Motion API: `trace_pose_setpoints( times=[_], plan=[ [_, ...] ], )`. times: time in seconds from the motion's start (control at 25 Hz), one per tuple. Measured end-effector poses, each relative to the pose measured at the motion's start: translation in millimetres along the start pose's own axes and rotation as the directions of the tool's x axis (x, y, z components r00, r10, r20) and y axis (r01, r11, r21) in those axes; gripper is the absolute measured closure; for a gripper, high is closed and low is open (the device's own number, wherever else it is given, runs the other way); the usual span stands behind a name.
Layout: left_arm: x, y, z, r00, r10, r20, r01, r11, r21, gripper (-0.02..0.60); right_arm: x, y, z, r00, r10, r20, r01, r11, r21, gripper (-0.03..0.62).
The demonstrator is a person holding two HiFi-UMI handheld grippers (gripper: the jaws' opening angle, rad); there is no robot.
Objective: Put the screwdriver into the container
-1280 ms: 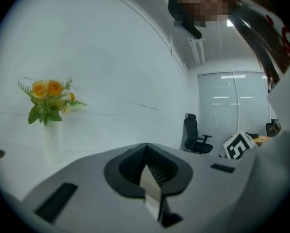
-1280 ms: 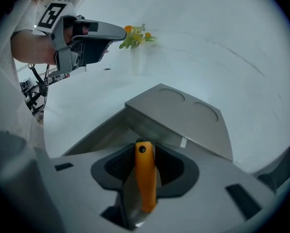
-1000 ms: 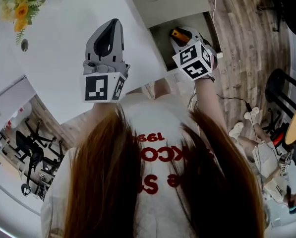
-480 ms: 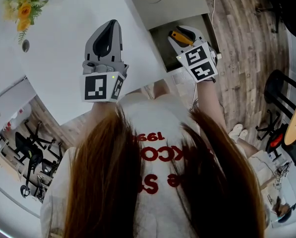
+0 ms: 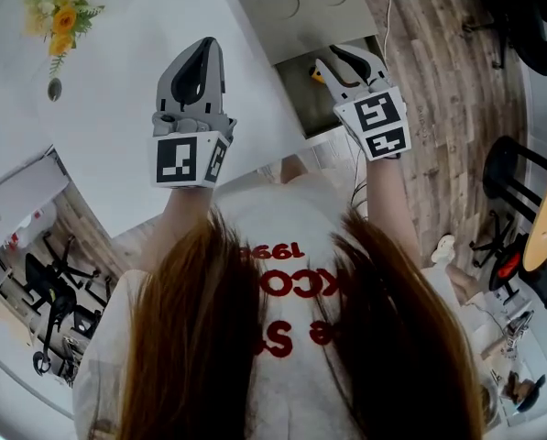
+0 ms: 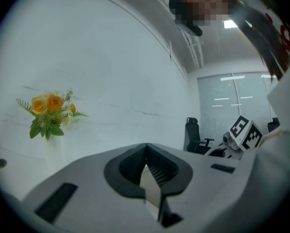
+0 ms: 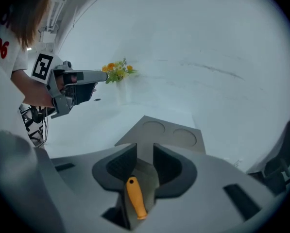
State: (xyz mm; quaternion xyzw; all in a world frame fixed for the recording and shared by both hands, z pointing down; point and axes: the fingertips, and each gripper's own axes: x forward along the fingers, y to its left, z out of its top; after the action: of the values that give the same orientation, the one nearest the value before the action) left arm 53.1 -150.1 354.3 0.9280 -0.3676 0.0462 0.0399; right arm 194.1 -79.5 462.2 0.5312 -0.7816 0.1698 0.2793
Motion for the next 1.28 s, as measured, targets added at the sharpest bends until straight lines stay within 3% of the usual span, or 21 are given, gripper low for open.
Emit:
trace_pose_setpoints(
  times=[0.44,0.68,0.84,1.04,1.28],
  plan=[
    [-1.0,10.1,31.8,0.997,0.021,0.069,-0.023,0.999,0.023,0.575,-33.5,-10.0,56.0,0.976,-0.092,0.199,0.097,0.995,-0.013,0.574],
    [-4.1,14.9,52.0,0.993,0.026,0.112,-0.032,0.998,0.053,0.574,-58.8,-14.5,83.0,0.941,-0.133,0.31,0.134,0.991,0.019,0.582],
    [-6.7,20.7,67.3,0.989,0.034,0.145,-0.044,0.997,0.07,0.574,-80.0,-22.5,103.0,0.902,-0.178,0.393,0.164,0.984,0.069,0.583],
    [-13.5,27.9,75.4,0.985,0.051,0.166,-0.064,0.995,0.074,0.575,-95.1,-27.9,124.1,0.863,-0.194,0.466,0.138,0.979,0.152,0.583],
    [-29.4,42.6,79.4,0.978,0.102,0.184,-0.118,0.99,0.074,0.574,-91.0,-13.5,147.1,0.849,-0.141,0.51,0.101,0.989,0.104,0.584]
  ],
)
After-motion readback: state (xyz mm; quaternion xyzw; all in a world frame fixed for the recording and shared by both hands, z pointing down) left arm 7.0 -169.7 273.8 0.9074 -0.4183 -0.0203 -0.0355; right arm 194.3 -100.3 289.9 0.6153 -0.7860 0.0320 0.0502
